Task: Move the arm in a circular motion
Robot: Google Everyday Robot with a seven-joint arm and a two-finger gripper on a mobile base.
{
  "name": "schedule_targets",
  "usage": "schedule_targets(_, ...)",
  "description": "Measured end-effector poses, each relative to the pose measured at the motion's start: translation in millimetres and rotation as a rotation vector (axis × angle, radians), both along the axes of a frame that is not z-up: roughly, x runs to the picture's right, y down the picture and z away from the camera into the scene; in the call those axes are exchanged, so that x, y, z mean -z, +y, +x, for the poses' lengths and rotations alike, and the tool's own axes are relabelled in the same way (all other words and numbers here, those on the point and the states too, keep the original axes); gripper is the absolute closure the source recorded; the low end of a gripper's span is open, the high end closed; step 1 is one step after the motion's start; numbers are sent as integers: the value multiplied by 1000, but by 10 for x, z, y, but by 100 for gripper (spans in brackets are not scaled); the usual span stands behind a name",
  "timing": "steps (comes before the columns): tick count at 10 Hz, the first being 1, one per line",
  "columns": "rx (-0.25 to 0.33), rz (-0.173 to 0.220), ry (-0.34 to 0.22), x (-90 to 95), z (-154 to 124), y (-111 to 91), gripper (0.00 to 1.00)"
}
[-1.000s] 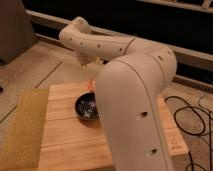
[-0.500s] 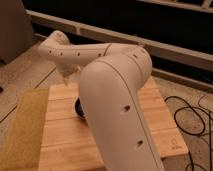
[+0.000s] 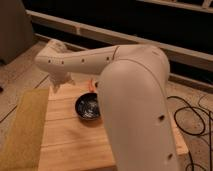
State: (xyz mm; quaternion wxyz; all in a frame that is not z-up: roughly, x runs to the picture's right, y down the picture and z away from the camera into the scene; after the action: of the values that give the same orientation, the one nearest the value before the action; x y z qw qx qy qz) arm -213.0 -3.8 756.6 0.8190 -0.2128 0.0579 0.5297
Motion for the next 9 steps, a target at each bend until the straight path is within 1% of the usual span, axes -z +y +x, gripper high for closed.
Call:
schedule_targets(1,-48,-13,1,30,115,87,35)
schedule_targets(2,-100,-30,14,51,276,173,35)
schedule_targets(4,-187,-70,81,86,712,310,35)
schedule_targets(5,-207,-84,110,102,871,342,35)
schedule_targets(6,-242,-105,193,142,1276,332,35)
schedule_targets(8,-279,-122,296,176,1761,216,35)
schedule_targets(9,-291,-132,376,166,2090,86,35)
